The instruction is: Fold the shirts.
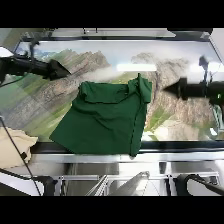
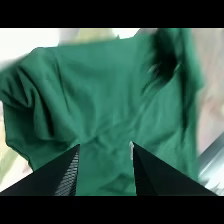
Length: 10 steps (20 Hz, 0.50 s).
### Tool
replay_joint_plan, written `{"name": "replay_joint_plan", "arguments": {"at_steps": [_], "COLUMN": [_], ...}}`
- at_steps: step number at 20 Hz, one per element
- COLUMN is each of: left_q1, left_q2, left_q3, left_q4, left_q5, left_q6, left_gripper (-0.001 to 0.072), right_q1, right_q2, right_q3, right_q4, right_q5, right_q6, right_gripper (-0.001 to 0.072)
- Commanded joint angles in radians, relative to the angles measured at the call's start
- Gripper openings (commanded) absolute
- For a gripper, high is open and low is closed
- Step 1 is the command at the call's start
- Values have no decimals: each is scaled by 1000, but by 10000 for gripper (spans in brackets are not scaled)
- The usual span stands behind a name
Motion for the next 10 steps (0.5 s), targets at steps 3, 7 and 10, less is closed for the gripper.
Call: {"name": "replay_joint_plan", "arguments": {"at_steps": [3, 7, 10], "left_q1": [-134, -204, -237], "left_q2": [-110, -179, -221], "left_q3": [31, 127, 184], "left_q4": [227, 412, 411], "left_q5": [45, 25, 8], "left_q6": [-3, -67, -70], "left_gripper": [347, 347, 348], "right_q1": [100, 251, 344], "right_q2": [258, 245, 192], "right_q3": [-455, -586, -586], "right_q4": [-121, -106, -20], "right_q5": [-9, -200, -303], "right_q6": [90, 96, 93], "right_gripper": [665, 665, 665]}}
